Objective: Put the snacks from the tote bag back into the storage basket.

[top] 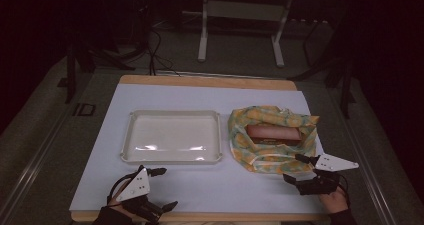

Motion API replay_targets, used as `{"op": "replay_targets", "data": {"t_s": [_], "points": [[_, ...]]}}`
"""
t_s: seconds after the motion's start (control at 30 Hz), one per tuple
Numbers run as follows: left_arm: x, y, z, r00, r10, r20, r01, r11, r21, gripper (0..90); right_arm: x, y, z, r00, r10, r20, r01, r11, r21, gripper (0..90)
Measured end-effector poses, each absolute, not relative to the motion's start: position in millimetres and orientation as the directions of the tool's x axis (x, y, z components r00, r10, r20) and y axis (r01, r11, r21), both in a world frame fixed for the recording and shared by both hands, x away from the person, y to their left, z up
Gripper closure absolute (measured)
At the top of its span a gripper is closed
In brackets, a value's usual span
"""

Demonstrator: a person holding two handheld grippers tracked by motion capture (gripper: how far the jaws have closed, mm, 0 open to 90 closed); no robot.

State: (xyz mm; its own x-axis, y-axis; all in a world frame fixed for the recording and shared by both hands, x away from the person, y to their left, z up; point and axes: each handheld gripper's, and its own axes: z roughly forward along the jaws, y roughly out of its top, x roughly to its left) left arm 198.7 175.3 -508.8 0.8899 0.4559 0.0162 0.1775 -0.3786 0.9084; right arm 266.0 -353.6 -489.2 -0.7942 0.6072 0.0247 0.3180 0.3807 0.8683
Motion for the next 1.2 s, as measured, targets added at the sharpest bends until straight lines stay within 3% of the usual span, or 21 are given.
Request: {"op": "replay_targets", "data": {"t_s": [0.37,0.73,1.2], "points": [[196.5,173.5,-507.6,0.879,0.477,0.010,0.193,-0.376,0.906,0.0,268.5,-368.6,-476.4,-0.804,0.593,0.030,0.364,0.454,0.813,12.6],[193.1,170.1,-506.8,0.884,0.468,0.006,0.196,-0.383,0.903,0.0,262.8,-351.4,-463.4,-0.887,0.461,-0.024,0.279,0.577,0.767,13.2],[194.4,171.2,-507.2,0.884,0.467,0.006,0.194,-0.379,0.905,0.0,271.4,-331.6,-435.5,-0.912,0.405,-0.071,0.193,0.574,0.796,13.2]]}}
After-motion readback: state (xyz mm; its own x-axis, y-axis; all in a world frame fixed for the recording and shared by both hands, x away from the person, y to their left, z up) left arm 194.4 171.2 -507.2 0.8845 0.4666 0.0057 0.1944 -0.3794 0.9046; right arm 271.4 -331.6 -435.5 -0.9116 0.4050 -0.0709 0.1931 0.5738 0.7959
